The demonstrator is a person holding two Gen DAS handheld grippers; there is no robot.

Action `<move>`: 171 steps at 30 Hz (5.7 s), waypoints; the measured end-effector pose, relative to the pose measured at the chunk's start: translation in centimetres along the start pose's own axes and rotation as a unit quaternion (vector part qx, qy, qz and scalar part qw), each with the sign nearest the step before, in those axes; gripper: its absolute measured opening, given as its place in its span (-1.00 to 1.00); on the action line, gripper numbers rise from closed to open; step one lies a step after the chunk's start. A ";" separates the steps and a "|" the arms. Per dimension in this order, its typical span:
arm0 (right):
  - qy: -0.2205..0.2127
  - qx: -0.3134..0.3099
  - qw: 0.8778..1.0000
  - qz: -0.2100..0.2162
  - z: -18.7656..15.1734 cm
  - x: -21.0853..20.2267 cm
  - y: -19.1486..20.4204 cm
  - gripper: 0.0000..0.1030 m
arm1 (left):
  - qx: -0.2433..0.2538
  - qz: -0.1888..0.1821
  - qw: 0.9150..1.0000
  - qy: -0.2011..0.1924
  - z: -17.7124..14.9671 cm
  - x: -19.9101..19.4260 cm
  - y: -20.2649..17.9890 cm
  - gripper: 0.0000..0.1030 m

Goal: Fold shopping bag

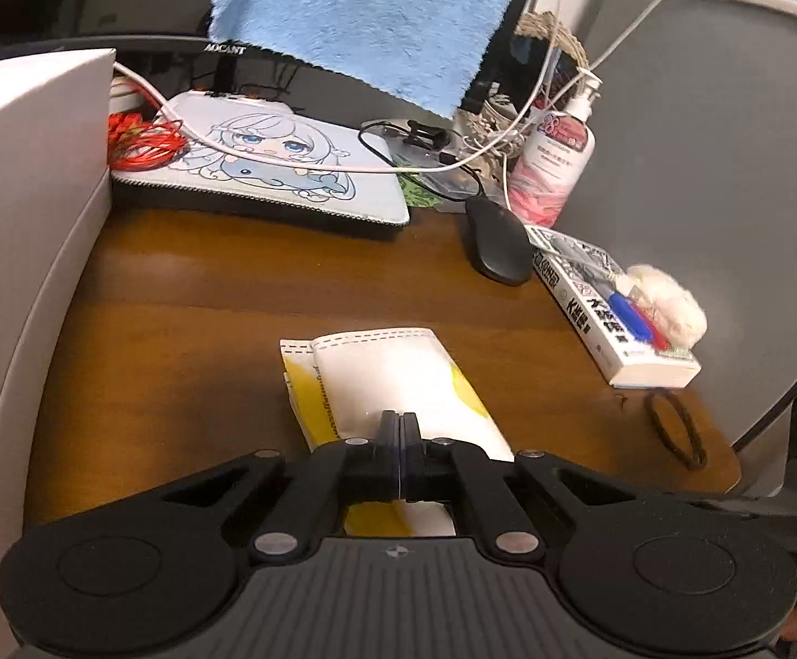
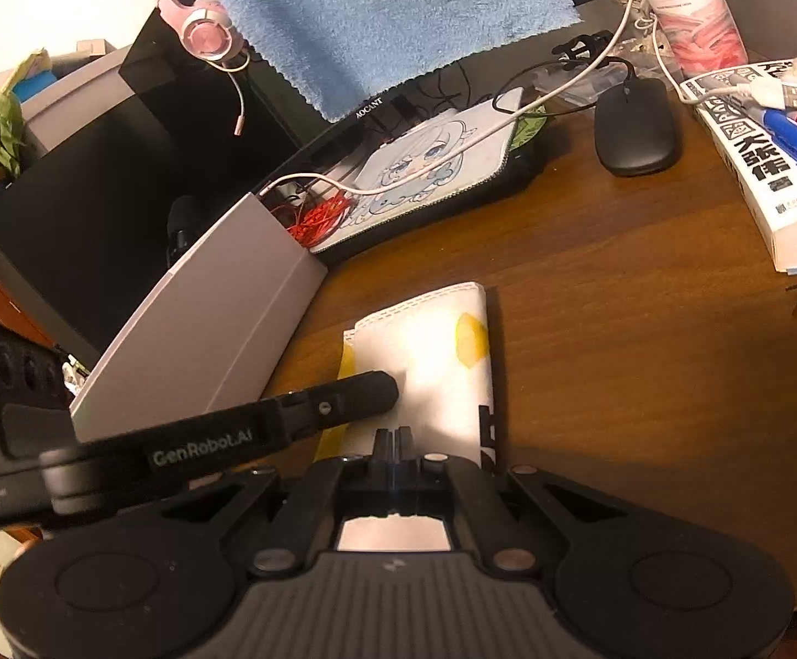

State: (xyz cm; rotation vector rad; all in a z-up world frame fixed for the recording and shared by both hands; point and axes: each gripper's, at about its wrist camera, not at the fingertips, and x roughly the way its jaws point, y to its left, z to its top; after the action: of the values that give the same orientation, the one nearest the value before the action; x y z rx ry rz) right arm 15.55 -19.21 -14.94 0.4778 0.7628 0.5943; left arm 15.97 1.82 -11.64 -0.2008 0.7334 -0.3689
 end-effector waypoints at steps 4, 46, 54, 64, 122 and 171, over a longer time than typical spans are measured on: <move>-0.001 -0.013 1.000 -0.006 0.0 -0.4 0.5 -1.00 | -0.004 -0.004 1.000 -0.001 -0.1 0.0 0.2 -0.95; 0.058 -0.128 0.989 -0.038 -0.2 -2.3 2.3 -1.00 | -0.007 -0.015 1.000 -0.008 -0.4 0.0 0.6 -0.94; 0.049 0.028 0.997 0.045 0.3 -6.1 -2.9 -0.51 | 0.044 -0.025 0.999 -0.008 -1.4 -0.8 -0.1 -0.95; 0.075 0.104 0.988 0.088 -1.9 -6.4 -5.7 -0.48 | 0.088 -0.074 0.993 0.004 -3.1 -2.4 -0.9 -0.95; -0.040 0.032 0.938 0.343 -1.3 -9.9 -6.0 -0.41 | -0.055 -0.298 0.947 -0.106 -0.3 -10.3 -0.3 -0.78; 0.111 0.153 0.980 0.055 8.8 -5.3 5.5 -0.56 | 0.515 0.266 0.773 -0.258 -8.2 -6.1 -9.6 -0.64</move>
State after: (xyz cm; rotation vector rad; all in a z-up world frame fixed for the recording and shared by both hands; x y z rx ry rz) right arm 17.33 -20.19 -3.51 0.7504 1.0532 0.6433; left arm 3.77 -4.96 -10.91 0.9192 -0.0550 -0.1119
